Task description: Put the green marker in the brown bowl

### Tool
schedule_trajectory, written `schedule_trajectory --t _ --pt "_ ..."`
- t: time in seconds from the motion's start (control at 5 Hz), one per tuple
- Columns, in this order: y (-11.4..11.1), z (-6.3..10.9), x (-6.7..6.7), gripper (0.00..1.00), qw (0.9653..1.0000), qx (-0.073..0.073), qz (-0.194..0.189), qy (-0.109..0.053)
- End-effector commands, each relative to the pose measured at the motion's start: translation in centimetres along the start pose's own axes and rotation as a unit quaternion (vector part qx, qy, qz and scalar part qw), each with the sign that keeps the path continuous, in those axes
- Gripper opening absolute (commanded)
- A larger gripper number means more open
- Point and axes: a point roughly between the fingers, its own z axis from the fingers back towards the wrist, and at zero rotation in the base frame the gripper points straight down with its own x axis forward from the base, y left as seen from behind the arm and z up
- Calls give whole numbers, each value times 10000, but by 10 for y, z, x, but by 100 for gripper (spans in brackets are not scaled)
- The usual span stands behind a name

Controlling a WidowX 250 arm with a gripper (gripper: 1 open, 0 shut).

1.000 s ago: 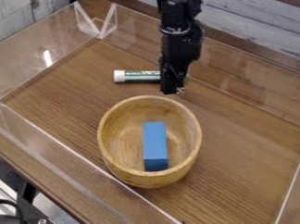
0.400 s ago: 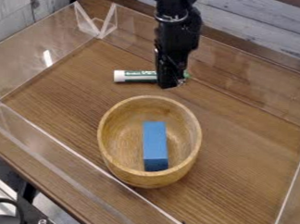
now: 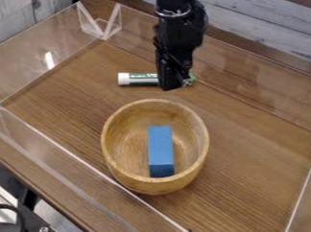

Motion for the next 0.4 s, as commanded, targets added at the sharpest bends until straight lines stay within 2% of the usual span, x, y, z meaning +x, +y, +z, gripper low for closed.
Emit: schedule_trajectory --t 0.0,0.2 --pt "-3 23 -4 0 9993 174 233 -241" --pt "-13 28 -11 0 9988 146 414 -236"
